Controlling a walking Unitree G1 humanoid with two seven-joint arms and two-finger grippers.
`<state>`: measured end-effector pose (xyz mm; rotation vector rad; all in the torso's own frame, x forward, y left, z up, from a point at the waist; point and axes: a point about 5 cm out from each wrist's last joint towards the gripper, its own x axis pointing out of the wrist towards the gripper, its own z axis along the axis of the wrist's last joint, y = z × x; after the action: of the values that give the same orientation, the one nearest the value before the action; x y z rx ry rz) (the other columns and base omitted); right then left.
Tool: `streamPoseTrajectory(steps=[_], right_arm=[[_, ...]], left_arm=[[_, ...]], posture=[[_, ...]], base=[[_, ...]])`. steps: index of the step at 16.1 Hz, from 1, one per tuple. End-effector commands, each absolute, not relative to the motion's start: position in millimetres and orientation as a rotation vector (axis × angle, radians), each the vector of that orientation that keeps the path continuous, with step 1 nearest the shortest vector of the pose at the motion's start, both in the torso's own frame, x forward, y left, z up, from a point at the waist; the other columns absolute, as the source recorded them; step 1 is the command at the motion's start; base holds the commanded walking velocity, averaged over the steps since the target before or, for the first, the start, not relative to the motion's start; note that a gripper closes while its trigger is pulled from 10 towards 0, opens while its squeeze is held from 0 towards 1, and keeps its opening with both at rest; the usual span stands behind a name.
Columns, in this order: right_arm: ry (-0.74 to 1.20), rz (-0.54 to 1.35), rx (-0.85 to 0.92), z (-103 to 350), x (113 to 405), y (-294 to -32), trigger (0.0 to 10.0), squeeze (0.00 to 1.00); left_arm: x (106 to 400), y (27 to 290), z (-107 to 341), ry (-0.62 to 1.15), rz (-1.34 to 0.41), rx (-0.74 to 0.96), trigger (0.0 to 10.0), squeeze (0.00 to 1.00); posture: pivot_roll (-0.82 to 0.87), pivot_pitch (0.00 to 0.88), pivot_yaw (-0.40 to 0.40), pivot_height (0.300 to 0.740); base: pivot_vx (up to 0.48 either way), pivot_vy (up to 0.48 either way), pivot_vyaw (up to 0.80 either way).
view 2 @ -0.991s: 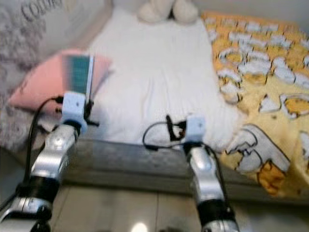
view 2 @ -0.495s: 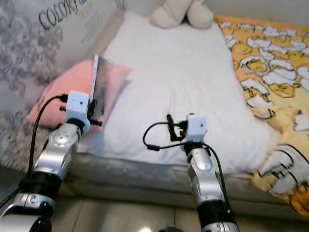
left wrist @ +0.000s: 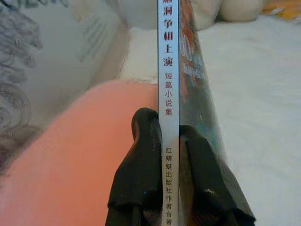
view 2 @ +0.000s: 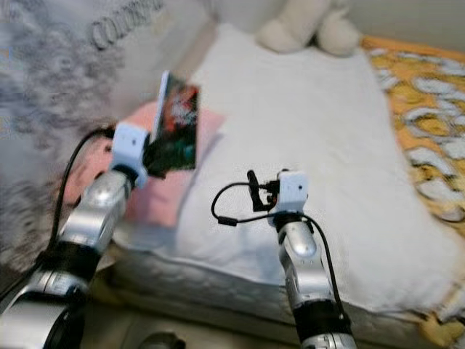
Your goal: Clean up the room
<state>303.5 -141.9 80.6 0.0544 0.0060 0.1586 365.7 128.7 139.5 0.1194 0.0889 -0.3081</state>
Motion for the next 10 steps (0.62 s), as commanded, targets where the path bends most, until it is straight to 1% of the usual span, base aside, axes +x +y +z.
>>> streamPoseTrajectory(steps=[1,3,4,5,6,7,8,10], right_arm=[[0.013,0.151,0.046,79.9,303.6,-145.3,10.0,0.16],[0.011,0.157,0.046,80.7,302.9,-143.5,10.0,0.15],[0.012,0.159,0.045,80.4,302.1,-143.4,10.0,0.15],[0.016,0.16,0.043,79.4,300.6,-143.9,10.0,0.16],[0.02,0.16,0.042,78.4,299.2,-144.5,10.0,0.15],[0.022,0.158,0.043,77.8,297.8,-144.6,10.0,0.16],[0.027,0.155,0.045,76.6,295.4,-145.0,10.0,0.15],[0.037,0.16,0.041,75.2,287.8,-145.4,10.0,0.16]], left_arm=[[371.8,103.5,152.5,0.104,-0.449,0.024,10.0,0.0],[374.1,83.9,160.7,0.15,-0.599,-0.098,10.0,0.0],[372.6,71.8,164.4,0.183,-0.707,-0.153,10.0,0.0],[370.5,60.4,166.8,0.24,-0.81,-0.26,10.0,0.0],[369.9,54.6,166.5,0.286,-0.861,-0.35,10.0,0.0],[371.2,53.2,163.4,0.325,-0.866,-0.421,10.0,0.0],[373.7,60.7,145.1,0.404,-0.79,-0.46,10.0,0.0],[368.1,70.6,116.4,0.518,-0.72,-0.444,10.0,0.0]], posture=[[0.05,0.0,-0.011,0.74],[0.05,0.0,-0.015,0.74],[0.04,0.0,-0.015,0.74],[0.04,0.0,-0.014,0.74],[0.03,0.0,-0.013,0.74],[0.03,0.0,-0.012,0.74],[0.03,0.0,-0.012,0.74],[0.01,0.0,-0.02,0.74]], base=[[0.0,0.0,0.0],[0.0,0.0,0.0],[0.0,0.0,0.0],[0.0,0.0,0.0],[0.0,0.0,0.0],[0.0,0.0,0.0],[0.0,0.0,0.0],[0.0,0.0,0.0]])
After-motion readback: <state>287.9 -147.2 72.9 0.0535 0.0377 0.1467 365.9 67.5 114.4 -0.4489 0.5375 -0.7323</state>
